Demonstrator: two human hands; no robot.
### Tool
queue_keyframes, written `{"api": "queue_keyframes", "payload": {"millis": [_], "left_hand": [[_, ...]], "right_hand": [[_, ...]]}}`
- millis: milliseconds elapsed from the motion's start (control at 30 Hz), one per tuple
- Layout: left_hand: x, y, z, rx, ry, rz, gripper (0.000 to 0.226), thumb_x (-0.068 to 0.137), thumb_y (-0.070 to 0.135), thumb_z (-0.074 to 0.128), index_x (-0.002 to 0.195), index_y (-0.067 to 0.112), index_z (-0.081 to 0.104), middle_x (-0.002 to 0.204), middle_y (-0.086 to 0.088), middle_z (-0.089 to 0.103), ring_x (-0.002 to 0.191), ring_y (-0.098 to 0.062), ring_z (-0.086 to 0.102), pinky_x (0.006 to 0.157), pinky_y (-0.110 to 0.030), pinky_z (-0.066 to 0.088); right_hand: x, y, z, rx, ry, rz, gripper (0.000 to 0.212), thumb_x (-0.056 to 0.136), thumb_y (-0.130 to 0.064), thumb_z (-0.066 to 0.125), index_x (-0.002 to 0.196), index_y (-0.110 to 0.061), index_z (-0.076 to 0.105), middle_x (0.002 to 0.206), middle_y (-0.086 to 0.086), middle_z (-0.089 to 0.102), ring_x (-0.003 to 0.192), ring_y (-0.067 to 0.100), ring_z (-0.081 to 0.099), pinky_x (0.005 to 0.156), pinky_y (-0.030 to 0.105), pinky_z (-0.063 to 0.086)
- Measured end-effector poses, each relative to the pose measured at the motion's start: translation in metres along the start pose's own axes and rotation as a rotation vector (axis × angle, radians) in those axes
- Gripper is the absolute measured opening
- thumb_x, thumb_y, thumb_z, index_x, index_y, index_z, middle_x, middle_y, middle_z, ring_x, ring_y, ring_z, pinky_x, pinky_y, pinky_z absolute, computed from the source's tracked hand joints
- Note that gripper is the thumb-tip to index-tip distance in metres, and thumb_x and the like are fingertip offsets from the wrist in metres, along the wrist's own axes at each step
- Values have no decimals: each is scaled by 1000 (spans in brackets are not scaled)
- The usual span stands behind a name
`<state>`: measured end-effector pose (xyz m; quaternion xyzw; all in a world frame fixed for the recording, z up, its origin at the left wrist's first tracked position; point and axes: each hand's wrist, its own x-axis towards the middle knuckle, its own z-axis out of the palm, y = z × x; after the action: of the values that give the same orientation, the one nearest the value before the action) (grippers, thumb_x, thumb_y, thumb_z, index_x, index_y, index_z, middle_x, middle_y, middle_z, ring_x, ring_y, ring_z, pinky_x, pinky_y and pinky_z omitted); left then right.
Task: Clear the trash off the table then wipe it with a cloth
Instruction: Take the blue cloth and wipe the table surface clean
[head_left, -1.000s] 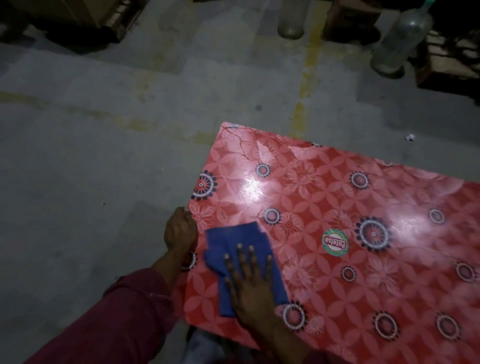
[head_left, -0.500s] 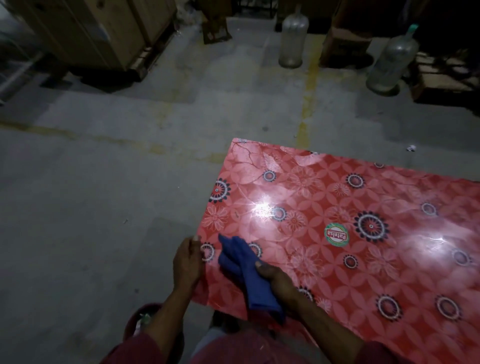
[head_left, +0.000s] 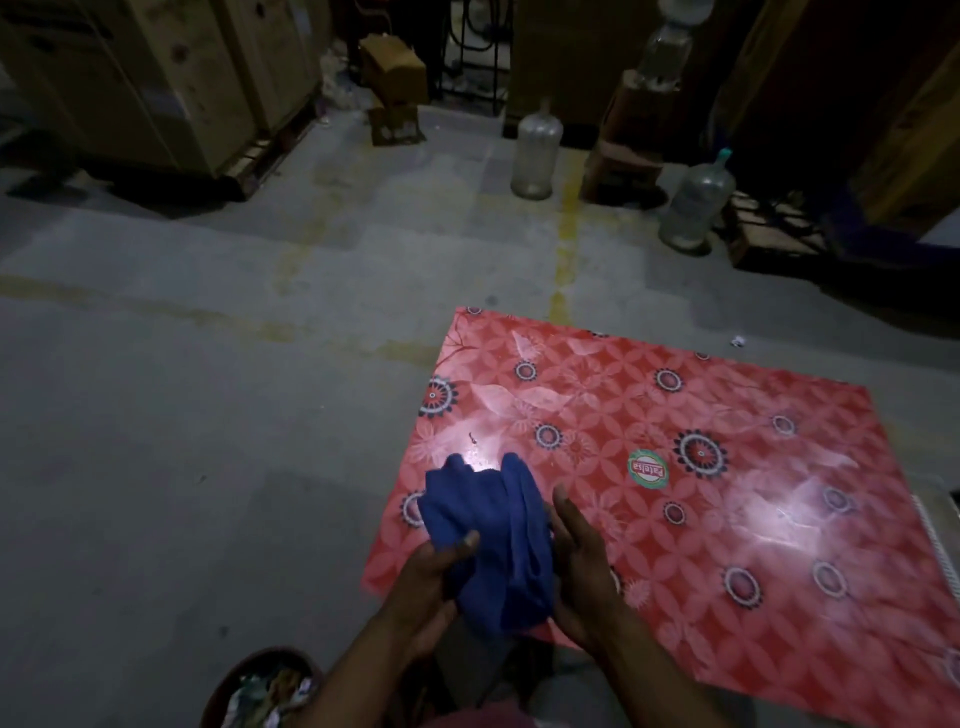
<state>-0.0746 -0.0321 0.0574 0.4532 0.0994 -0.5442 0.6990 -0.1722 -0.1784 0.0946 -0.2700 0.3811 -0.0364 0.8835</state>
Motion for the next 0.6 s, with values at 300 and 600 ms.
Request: {"api": "queue_keyframes", "payload": {"millis": [300, 600], "left_hand": [[-18, 20, 25, 541, -190, 139, 46, 81, 7, 78, 125, 1, 65, 120, -18, 73, 112, -36, 70, 90, -43, 60], [-35, -36, 136, 777, -217, 268, 34, 81, 7, 77, 114, 2, 71, 110, -15, 77, 98, -26, 74, 82, -36, 60]], "right_hand": [[-50, -16, -41, -505, 123, -58, 61, 60, -57, 81, 114, -31, 70, 110, 0, 76, 93, 27, 72, 77, 40, 54], [-97, -37, -160, -319, 15, -152, 64, 70, 5, 66, 130, -16, 66, 126, 24, 66, 110, 44, 63, 93, 51, 51]]}}
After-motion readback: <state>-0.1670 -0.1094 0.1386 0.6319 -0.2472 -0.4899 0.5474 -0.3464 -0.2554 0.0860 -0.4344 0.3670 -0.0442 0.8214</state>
